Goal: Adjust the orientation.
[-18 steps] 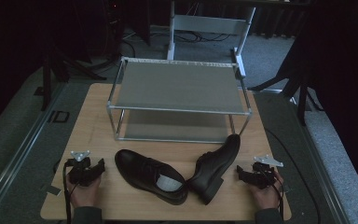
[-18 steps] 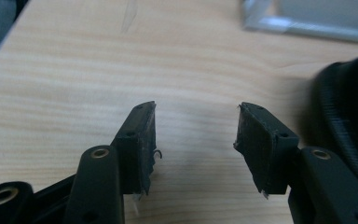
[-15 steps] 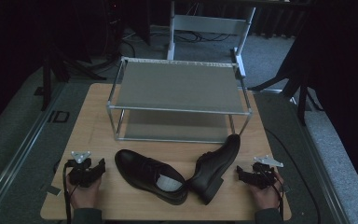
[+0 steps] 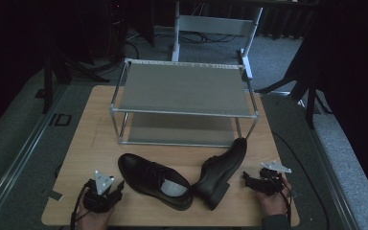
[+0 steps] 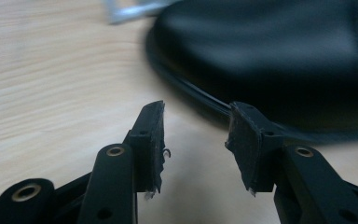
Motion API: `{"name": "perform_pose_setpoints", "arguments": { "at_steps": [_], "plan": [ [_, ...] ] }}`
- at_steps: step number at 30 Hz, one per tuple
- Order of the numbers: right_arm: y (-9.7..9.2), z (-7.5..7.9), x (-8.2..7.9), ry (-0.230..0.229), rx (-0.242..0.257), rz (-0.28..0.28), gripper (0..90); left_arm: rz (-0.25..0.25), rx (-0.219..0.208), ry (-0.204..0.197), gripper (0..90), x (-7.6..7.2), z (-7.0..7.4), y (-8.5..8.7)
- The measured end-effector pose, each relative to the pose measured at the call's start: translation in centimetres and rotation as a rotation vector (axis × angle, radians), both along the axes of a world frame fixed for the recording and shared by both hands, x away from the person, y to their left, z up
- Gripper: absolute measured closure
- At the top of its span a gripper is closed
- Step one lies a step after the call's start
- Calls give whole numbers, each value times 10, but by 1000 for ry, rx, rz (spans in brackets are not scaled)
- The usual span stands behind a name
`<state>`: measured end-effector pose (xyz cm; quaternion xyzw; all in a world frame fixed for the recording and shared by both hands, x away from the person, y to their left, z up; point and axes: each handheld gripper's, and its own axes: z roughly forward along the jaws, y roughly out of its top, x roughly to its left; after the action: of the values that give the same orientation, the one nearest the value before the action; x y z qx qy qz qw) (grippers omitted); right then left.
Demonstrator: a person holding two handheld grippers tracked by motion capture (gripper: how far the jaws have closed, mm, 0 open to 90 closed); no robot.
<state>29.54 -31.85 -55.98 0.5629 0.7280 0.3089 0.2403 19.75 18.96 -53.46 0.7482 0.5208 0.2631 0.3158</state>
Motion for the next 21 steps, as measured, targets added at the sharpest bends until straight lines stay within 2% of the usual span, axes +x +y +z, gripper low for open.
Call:
{"name": "perform_pose_setpoints", "arguments": {
  "at_steps": [4, 6, 9, 11, 13, 14, 17, 21],
  "plan": [
    [0, 0, -1, -1, -2, 0, 134, -126, 23, 20, 560, -11, -5, -19],
    [0, 0, -1, -1, -1, -1, 134, -157, 53, 16, 540, -13, -6, -28],
    [1, 0, -1, 0, -1, -1, 134, -175, 84, 31, 496, -8, -10, -39],
    [1, 0, -1, 0, -1, -1, 134, -187, 82, 49, 478, -1, -11, -44],
    [1, 0, -1, 0, -1, -1, 134, -187, 104, 47, 474, 3, -11, -48],
    [1, 0, -1, 0, -1, 0, 134, -186, 112, 47, 474, 5, -10, -48],
    [0, 0, -1, -1, -1, 2, 134, -188, 89, 53, 468, 10, -11, -44],
    [0, 0, -1, -1, -2, 3, 134, -189, 109, 45, 473, 18, -11, -43]
  ]
}}
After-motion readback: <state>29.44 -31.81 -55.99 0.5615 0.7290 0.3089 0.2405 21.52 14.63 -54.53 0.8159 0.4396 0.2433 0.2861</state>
